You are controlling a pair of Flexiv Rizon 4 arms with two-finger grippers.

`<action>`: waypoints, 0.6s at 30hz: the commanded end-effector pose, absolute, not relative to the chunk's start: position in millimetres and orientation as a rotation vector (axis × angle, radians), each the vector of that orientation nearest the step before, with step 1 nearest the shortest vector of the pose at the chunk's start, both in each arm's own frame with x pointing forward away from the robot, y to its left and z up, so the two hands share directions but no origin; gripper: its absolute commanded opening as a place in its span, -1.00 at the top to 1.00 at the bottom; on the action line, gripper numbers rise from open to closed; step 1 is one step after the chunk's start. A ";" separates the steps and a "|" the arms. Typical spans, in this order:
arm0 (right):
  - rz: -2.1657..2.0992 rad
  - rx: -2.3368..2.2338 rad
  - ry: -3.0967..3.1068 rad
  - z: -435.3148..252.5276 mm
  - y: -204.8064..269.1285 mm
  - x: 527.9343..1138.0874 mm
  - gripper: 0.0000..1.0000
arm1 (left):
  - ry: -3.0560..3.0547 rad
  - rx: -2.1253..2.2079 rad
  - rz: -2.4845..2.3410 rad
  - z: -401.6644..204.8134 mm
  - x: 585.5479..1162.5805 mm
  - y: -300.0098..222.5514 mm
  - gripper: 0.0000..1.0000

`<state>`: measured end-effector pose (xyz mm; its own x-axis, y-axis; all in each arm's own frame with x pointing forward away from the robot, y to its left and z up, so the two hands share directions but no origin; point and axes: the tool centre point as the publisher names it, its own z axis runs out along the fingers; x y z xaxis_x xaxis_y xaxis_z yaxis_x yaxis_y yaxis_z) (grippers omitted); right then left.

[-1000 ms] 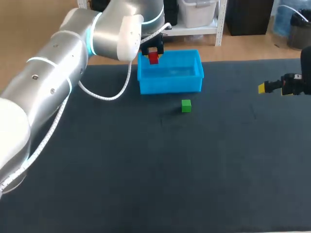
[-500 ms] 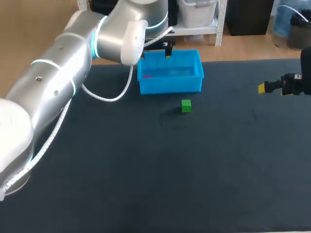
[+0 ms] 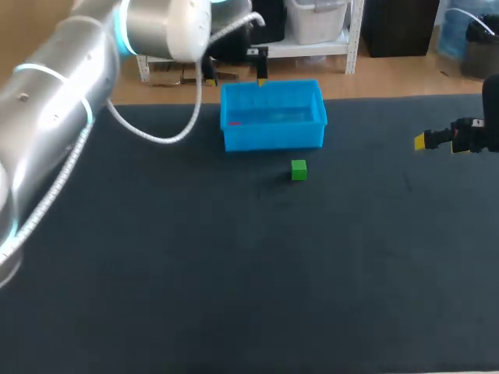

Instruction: Use the left arm to pick the red cube and place it into the blue plastic box first, then use the right arm to grasp the green cube and put it into the same blue plastic box after the first action is fully finished.

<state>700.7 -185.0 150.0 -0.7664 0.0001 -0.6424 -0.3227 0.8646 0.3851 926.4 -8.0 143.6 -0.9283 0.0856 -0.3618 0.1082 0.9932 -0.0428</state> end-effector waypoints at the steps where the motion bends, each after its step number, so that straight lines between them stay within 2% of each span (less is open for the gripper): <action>1: 0.638 -0.233 2.374 150.1 -185.1 700.4 -1.00 | 2.630 0.159 -0.172 157.0 874.5 29.2 -1.00; 18: 0.638 -0.233 2.374 150.1 -185.1 700.4 -1.00 | 2.317 0.235 -0.444 148.4 758.9 117.6 -1.00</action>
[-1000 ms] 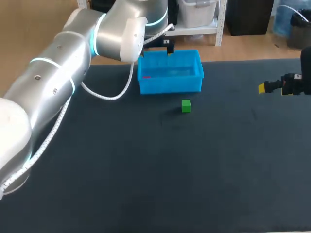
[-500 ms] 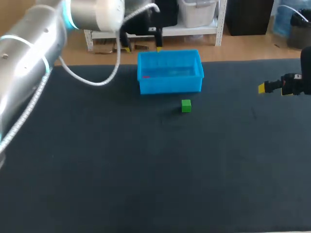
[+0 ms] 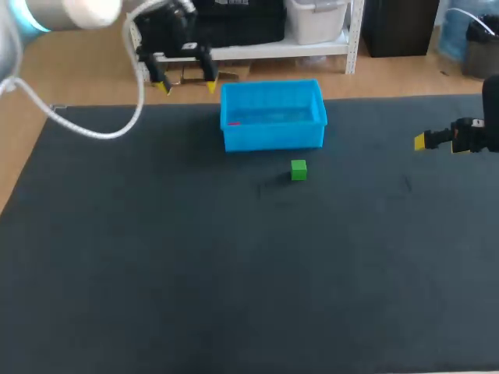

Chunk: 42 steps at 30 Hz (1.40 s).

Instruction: Use the left arm to pick the red cube and place it into the blue plastic box first, then use the right arm to grasp the green cube and put it into the same blue plastic box after the first action is fully finished.

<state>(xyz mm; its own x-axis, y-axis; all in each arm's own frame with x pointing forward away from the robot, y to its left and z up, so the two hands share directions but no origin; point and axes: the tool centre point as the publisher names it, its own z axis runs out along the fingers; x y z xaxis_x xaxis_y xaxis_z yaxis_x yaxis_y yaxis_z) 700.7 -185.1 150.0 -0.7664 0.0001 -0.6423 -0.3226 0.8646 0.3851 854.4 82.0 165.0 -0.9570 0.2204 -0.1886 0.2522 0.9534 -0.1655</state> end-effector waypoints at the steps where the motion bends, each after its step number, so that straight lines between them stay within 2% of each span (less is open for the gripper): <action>1: 0.638 -0.233 2.374 150.1 -185.1 700.4 -1.00 | 2.302 0.235 -0.451 147.4 753.0 121.1 -1.00; 10: 0.638 -0.233 2.374 150.1 -185.1 700.4 -1.00 | 2.171 0.200 -0.500 140.4 703.0 143.6 -1.00; 18: 0.638 -0.233 2.374 150.1 -185.1 700.4 -1.00 | 2.118 0.144 -0.519 138.7 684.3 160.0 -1.00; 42: 0.638 -0.233 2.374 150.1 -185.1 700.4 -1.00 | 2.097 0.184 -0.588 148.6 698.8 150.8 -1.00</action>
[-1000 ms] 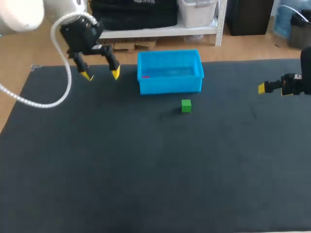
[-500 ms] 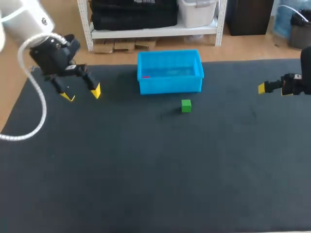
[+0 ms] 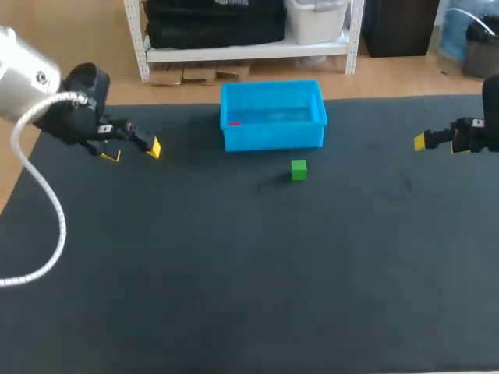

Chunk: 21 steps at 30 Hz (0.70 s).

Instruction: Use the left arm to pick the red cube and place it into the blue plastic box first, then use the right arm to grasp the green cube and put it into the same blue plastic box after the first action is fully finished.

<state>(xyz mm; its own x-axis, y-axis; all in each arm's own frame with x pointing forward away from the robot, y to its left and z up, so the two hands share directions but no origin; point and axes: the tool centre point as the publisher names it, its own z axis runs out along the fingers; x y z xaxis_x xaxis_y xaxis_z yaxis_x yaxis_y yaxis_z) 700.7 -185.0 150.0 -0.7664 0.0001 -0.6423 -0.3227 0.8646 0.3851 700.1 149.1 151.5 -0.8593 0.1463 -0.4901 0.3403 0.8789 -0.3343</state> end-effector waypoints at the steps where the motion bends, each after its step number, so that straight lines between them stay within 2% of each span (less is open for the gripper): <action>1: 0.638 -0.233 2.374 150.1 -185.1 700.4 -1.00 | 2.098 0.185 -0.587 148.7 699.8 150.7 -1.00; 21: 0.638 -0.233 2.374 150.1 -185.1 700.4 -1.00 | 2.167 0.350 -0.578 154.2 708.1 150.7 -1.00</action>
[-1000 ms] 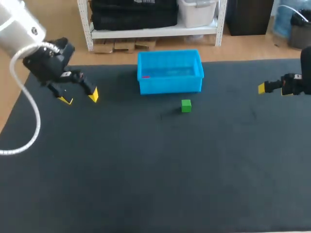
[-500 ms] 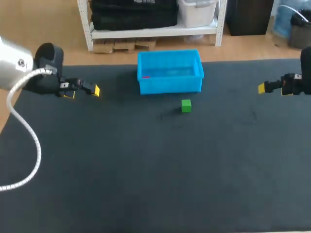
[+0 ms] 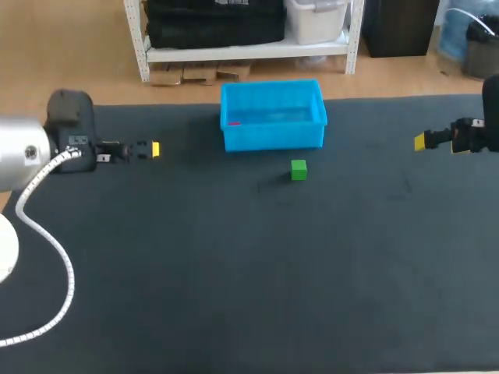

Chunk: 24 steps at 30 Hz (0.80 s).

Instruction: Use the left arm to pick the red cube and place it into the blue plastic box first, then use the right arm to grasp the green cube and put it into the same blue plastic box after the first action is fully finished.

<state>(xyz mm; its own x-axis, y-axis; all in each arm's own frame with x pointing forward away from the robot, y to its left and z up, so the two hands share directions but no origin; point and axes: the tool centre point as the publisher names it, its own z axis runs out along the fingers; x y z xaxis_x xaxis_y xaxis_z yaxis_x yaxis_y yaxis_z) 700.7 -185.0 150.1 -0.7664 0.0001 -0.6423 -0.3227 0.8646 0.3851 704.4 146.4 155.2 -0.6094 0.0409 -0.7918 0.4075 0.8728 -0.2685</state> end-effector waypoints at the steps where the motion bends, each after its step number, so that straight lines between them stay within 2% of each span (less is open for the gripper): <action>1: 0.638 -0.233 2.374 150.1 -185.1 700.4 -1.00 | 2.173 0.375 -0.579 154.7 708.7 150.8 -1.00; 24: 0.638 -0.233 2.374 150.1 -185.1 700.4 -1.00 | 2.245 0.613 -0.528 147.7 703.7 153.1 -1.00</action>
